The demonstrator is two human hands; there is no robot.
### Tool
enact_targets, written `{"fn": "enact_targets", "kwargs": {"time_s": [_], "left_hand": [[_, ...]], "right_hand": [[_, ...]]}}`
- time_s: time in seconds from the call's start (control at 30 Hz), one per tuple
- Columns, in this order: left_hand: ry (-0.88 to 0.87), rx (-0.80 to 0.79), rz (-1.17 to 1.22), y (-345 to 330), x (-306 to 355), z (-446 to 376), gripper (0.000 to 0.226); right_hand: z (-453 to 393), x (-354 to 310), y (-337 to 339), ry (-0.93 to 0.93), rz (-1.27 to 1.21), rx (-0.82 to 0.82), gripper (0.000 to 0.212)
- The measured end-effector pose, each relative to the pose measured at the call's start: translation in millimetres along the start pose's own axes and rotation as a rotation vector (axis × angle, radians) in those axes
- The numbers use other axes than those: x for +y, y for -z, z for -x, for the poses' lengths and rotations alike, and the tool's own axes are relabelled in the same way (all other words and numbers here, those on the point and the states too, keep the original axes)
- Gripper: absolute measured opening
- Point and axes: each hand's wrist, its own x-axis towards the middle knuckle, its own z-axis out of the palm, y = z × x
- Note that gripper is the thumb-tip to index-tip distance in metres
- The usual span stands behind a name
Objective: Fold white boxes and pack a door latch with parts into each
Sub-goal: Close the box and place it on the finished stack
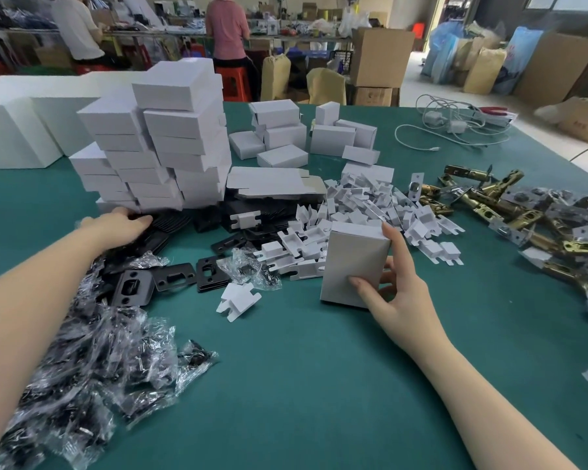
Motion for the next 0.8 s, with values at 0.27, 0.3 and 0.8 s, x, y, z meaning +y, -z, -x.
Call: {"fn": "enact_targets", "kwargs": {"time_s": [0.27,0.3,0.8], "left_hand": [[-0.133,0.037,0.139,0,6,3,0.058],[-0.165,0.041,0.129,0,6,4,0.054],[-0.052,0.076,0.05,0,3,4,0.062]], "right_hand": [[-1,-2,-1,-0.001,0.014,0.003,0.083],[-1,-2,-1,-0.003,0.015,0.001,0.083],[0,-3,-1,0.005,0.016,0.001,0.084]]}}
